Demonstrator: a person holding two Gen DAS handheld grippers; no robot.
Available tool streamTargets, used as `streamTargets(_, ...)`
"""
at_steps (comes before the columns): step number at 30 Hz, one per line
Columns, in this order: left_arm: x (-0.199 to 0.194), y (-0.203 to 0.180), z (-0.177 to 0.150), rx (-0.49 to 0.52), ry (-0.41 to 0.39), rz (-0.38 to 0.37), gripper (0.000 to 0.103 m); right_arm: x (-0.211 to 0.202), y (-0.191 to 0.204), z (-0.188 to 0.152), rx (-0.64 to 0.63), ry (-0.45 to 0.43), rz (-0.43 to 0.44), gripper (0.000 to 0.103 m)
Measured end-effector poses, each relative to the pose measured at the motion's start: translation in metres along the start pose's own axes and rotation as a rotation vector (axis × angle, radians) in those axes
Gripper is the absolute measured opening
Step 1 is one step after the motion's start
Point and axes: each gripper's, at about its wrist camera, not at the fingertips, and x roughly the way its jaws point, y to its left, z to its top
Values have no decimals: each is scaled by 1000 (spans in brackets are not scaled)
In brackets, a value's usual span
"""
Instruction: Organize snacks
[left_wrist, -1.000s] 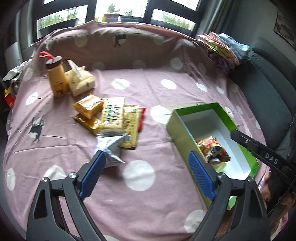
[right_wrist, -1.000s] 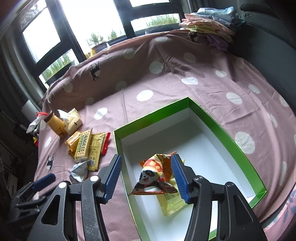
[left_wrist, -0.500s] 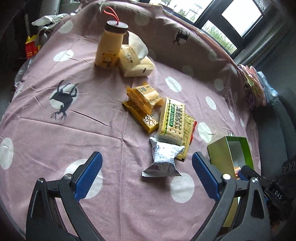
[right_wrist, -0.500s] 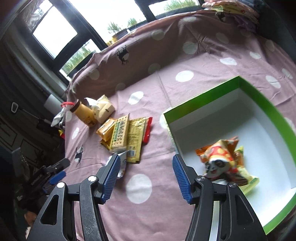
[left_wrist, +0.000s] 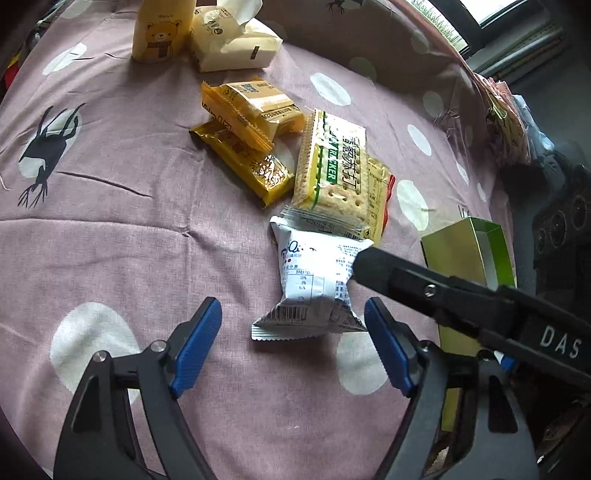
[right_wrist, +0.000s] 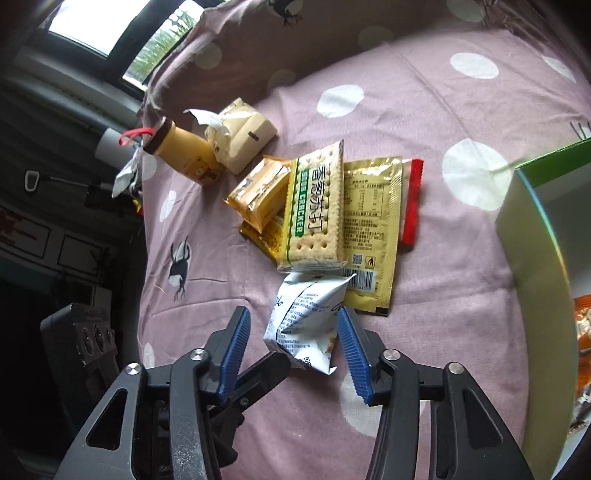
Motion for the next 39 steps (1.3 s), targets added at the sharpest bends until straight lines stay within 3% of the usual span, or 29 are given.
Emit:
streamTargets(4, 9, -2, 0, 22, 12, -22, 63, 17, -2, 0, 4, 33, -4, 37)
streamTargets(6, 15, -3, 0, 16, 25, -41, 50, 23, -4, 1, -1, 43, -6, 37)
streamTargets(9, 18, -10, -1, 44, 20, -26, 44, 32, -10, 1, 20, 80, 43, 37)
streamTargets(20, -3, -38, -19, 137, -46, 105, 38, 19, -14, -15, -27, 41, 158, 37)
streamTargets(31, -56, -78, -49, 228, -234, 120, 38, -50, 3, -39, -119, -125, 220, 37)
streamTargets(39, -64, -99, -66, 300, -265, 96, 38, -82, -1, -60, -130, -216, 206, 37)
